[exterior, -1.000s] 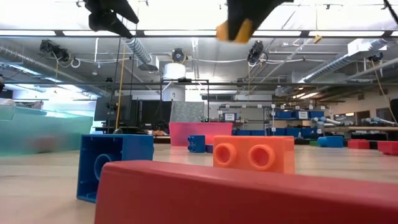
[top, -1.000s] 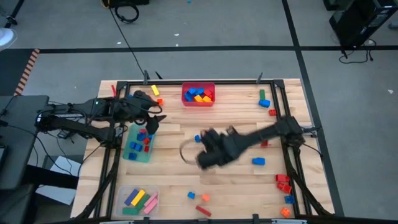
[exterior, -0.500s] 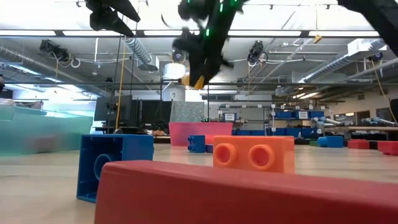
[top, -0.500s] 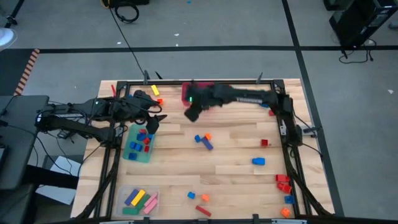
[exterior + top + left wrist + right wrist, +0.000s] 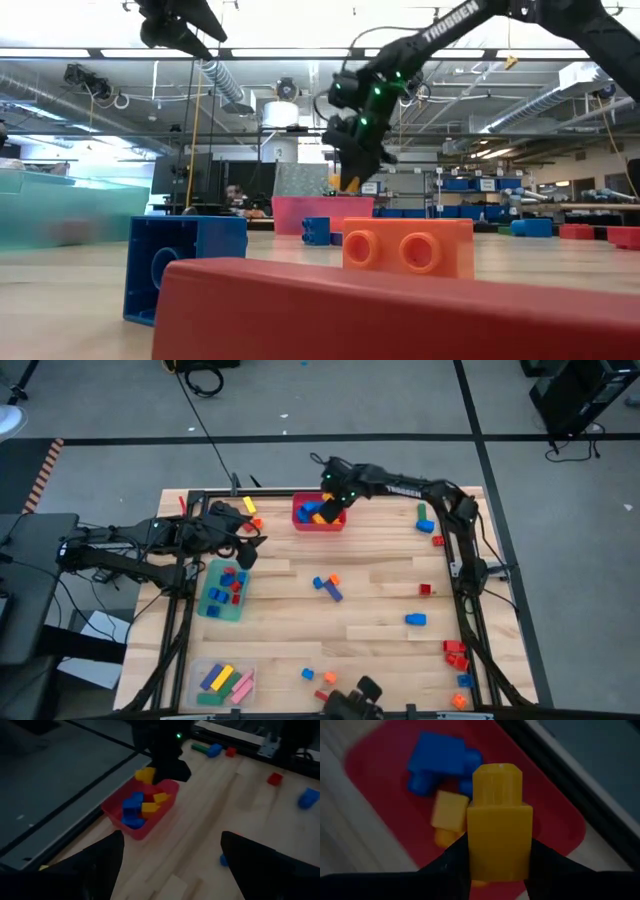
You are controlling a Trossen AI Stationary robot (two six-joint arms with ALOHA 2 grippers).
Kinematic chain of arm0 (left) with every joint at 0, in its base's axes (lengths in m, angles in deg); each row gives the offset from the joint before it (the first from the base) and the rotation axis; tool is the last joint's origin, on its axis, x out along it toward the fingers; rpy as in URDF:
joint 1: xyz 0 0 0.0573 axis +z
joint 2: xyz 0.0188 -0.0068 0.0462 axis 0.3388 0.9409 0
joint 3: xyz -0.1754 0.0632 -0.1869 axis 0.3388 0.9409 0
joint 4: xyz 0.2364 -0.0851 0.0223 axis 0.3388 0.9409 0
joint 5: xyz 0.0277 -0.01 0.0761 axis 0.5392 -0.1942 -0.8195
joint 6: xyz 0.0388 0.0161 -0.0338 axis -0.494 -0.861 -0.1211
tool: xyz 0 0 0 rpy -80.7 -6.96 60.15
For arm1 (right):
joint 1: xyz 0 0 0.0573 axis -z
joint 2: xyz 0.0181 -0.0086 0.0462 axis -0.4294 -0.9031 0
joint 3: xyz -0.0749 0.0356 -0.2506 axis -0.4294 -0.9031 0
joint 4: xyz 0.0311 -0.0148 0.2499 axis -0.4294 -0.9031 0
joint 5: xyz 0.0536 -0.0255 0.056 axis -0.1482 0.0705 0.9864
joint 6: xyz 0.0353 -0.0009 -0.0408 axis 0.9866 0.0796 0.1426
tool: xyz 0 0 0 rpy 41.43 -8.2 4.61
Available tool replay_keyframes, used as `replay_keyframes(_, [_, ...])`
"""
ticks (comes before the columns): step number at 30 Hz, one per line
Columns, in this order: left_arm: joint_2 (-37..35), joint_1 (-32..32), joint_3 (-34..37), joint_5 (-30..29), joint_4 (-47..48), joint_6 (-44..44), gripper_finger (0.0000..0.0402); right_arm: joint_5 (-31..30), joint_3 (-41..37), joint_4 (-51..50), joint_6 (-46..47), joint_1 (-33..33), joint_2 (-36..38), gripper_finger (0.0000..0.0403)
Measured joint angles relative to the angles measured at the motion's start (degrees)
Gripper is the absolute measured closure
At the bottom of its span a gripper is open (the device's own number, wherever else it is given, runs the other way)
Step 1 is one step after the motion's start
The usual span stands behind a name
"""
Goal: Sort blocks by size
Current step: Put the yellow 1 studded building block into the red bin, then put the blue 4 studded building block into the teal bin
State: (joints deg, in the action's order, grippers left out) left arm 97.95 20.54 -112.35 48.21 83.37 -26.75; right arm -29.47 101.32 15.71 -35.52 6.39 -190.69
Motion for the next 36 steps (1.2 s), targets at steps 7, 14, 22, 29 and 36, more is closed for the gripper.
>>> replay_keyframes(7, [0.00, 0.00, 0.00, -2.21, -0.02, 0.09, 0.0062, 3.58, -1.78, 1.25, -4.97, 2.86, -0.13, 0.0187])
replay_keyframes(14, [-0.02, 0.00, -0.02, -3.09, -0.02, 0.11, 0.0062, 4.49, -1.80, 0.78, -8.29, 2.88, 0.02, 0.0175])
replay_keyframes(22, [-0.02, 0.00, 0.00, -3.24, -0.02, 0.13, 0.0062, 6.87, -1.92, -0.75, -8.48, 2.92, 6.14, 0.0238])
replay_keyframes(29, [0.00, 0.00, 0.00, -3.24, 0.00, 0.15, 0.0062, 14.47, -19.19, 13.38, -6.41, 1.99, 18.65, 0.0384])
replay_keyframes(36, [-0.02, 0.00, 0.00, -3.24, 0.00, 0.15, 0.0062, 17.58, -45.09, 35.17, -7.73, -1.25, 38.73, 0.0384])
